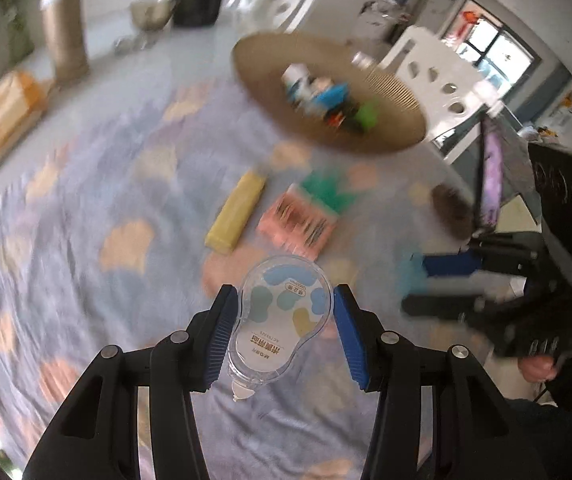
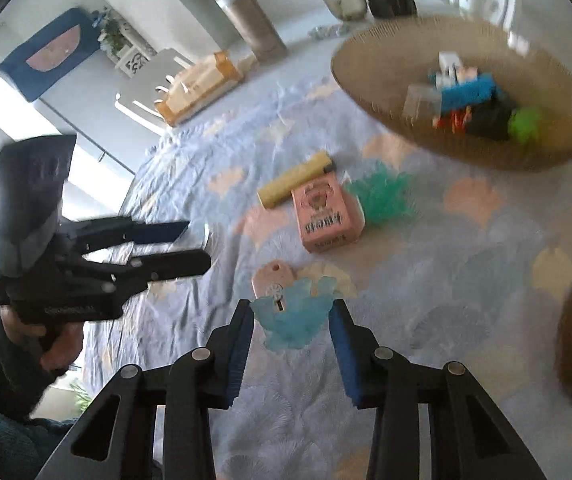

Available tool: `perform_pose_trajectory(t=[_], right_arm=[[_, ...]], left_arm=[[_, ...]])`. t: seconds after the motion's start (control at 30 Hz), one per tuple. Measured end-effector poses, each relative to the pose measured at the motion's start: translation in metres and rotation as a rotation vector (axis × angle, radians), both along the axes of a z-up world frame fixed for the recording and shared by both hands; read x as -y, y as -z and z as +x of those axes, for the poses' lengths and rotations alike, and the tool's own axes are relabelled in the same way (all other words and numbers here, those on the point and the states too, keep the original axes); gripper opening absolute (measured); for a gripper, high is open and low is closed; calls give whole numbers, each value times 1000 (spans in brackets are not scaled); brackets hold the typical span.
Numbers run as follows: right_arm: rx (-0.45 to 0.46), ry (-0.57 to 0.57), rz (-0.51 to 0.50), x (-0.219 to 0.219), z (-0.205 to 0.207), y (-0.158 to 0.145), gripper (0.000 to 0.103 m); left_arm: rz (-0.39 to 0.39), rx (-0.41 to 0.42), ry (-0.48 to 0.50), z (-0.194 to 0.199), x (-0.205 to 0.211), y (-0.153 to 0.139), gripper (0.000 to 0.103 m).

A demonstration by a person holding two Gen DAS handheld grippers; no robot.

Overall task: Organize rigid objects
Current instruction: 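Carry the correction tape and teal piece over the bowl and open both tools, then move left tool to the yellow lighter while right tool moves to the pink box cutter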

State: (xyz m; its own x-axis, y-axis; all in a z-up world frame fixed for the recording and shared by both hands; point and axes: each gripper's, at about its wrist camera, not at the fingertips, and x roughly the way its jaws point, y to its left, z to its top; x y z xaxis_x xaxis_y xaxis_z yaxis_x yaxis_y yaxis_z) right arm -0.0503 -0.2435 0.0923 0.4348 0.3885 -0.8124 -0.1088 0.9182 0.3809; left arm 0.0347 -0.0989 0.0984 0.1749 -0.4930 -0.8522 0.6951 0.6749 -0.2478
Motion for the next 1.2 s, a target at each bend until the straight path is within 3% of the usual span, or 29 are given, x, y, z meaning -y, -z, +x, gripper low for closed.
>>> perform_pose_trajectory(t=[0.1, 0.3, 0.43, 0.53, 0.6, 0.73, 0.9, 1.03, 1.07, 1.1, 1.13, 1.17, 1.2], right_arm=[[64, -41, -46, -12, -4, -23, 38], [194, 4, -96, 1, 1, -74, 38], [292, 110, -147, 38, 8, -121, 38], [278, 238, -243, 61, 24, -140, 38], [168, 362, -333, 80, 45, -132, 38], [64, 433, -279, 103, 62, -105, 38], [15, 452, -262, 107, 74, -86, 38], [-29, 458, -265, 109, 83, -74, 38], [-40, 457, -267, 109, 85, -72, 40], [-50, 463, -279, 109, 87, -71, 43], [-53, 474, -298, 108, 88, -70, 55], [-46, 481, -318, 107, 87, -71, 65], [-35, 481, -336, 105, 86, -72, 65]], left_arm=[[-47, 51, 28, 5, 14, -27, 46], [-150, 151, 109, 17, 50, -87, 46], [-242, 215, 131, 37, 74, -128, 46], [-277, 252, 121, 53, 94, -143, 46], [-269, 246, 105, 63, 107, -137, 46], [-227, 151, 58, 87, 125, -99, 46], [-193, 85, 55, 100, 136, -72, 46], [-166, 79, 60, 107, 143, -66, 47], [-159, 80, 60, 106, 144, -66, 51], [-146, 84, 60, 105, 145, -67, 68], [-145, 90, 59, 105, 144, -68, 77], [-158, 119, 44, 101, 139, -72, 84], [-162, 143, 33, 99, 134, -73, 84]])
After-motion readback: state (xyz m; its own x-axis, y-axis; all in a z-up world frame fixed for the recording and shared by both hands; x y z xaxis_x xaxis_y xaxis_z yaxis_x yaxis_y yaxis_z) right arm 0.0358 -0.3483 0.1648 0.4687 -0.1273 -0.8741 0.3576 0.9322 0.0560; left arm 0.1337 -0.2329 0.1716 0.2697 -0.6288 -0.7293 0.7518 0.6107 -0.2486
